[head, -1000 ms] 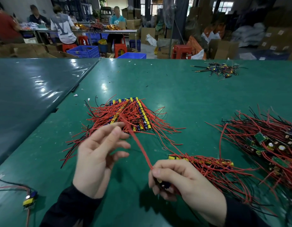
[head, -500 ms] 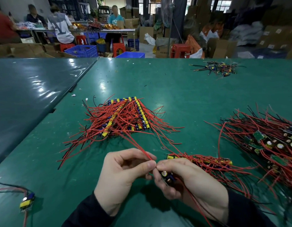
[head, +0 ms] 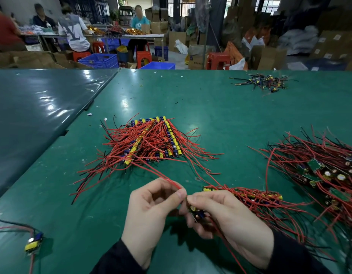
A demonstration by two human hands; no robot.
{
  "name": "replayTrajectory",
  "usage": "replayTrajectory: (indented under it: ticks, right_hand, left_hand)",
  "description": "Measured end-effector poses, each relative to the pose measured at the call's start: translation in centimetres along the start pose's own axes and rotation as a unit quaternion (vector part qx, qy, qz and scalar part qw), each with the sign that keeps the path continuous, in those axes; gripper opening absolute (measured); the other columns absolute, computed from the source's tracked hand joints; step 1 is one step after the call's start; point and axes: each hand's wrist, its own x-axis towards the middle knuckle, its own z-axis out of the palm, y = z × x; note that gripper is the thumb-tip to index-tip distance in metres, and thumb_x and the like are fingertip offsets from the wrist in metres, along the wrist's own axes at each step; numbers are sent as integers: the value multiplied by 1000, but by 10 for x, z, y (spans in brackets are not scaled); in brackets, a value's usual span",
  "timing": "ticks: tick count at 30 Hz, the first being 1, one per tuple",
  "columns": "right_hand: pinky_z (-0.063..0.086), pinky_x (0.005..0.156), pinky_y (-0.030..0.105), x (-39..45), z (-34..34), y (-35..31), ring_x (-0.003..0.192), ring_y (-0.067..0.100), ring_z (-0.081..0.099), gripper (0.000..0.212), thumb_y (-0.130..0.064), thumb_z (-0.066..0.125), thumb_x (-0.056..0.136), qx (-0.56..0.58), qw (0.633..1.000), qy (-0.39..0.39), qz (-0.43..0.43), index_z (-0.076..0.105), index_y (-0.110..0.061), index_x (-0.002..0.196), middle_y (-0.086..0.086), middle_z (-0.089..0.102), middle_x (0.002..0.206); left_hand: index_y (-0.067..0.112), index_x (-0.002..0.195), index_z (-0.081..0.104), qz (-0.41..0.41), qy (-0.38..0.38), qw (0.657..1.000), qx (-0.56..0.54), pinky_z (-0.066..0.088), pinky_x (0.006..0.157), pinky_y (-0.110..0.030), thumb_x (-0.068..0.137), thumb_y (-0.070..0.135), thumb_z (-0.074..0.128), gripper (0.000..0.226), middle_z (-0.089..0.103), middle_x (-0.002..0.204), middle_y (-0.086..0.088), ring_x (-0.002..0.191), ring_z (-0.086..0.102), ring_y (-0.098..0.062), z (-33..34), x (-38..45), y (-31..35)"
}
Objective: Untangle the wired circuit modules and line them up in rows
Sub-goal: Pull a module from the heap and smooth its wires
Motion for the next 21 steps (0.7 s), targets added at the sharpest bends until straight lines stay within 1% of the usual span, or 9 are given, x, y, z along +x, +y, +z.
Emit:
replayTrajectory:
  ticks: [3,7,9,12,14,16,17,19,21]
  right_hand:
    - [34,42,16,-1,0,-1,45,9,50,10,-22,71,78,-34,999,-9,-14,70,-14,72,3,62,61]
    - [35,43,16,-2,-2,-2,47,11,49,12,-9,62,87,-63,998,-7,-17,66,-8,76,3,62,61]
    - [35,43,16,-3,-3,-2,47,10,49,10,-8,61,86,-64,998,-13,-14,67,-7,80,4,63,62]
    - [37,45,14,-3,-3,-1,48,7,52,6,-11,66,86,-83,996,-22,-14,70,-8,83,3,65,65]
    - [42,53,16,-3,-3,1,56,6,54,6,-13,70,84,-134,990,-3,-37,73,-9,81,0,66,69]
    - [48,67,28,-1,-6,8,66,7,57,14,-26,73,79,-265,959,44,-91,75,-14,85,-3,66,75]
    - [49,73,35,-1,-7,10,70,10,58,18,-35,73,76,-333,934,63,-113,74,-20,85,-2,65,76]
    - [46,71,41,-1,-7,11,69,13,57,25,-44,73,71,-362,920,71,-130,74,-22,83,6,62,74]
    - [42,59,35,-1,-4,10,62,9,51,28,-37,78,71,-278,949,59,-135,74,-11,83,9,60,67]
  left_hand:
    - [4,66,67,-75,-12,996,-38,51,52,-26,63,11,69,8,61,67,-22,55,56,-23,-4,3,6]
    - [3,69,73,-142,-43,986,-74,54,54,-24,62,12,65,13,67,70,-18,59,63,-19,-10,7,11]
    - [3,72,74,-158,-54,984,-68,55,54,-23,59,10,66,17,67,71,-17,59,64,-18,-11,7,11]
    - [1,69,73,-110,-31,993,-20,51,50,-21,49,5,74,20,65,65,-21,51,61,-21,-11,6,11]
    - [1,64,71,-54,-3,998,24,50,49,-19,50,-4,77,16,65,59,-20,48,60,-20,-11,7,8]
    - [5,61,69,29,21,993,112,49,51,-18,52,-10,79,20,66,57,-12,50,60,-16,-12,7,2]
    - [8,60,69,68,31,985,154,49,52,-18,52,-4,78,17,66,57,-7,52,60,-12,-11,6,0]
    - [15,62,70,99,37,976,193,48,52,-18,51,4,72,16,67,59,-5,53,59,-8,-8,4,-1]
    - [13,70,73,52,18,990,128,50,54,-18,45,2,80,29,68,61,-7,56,61,-12,-8,5,1]
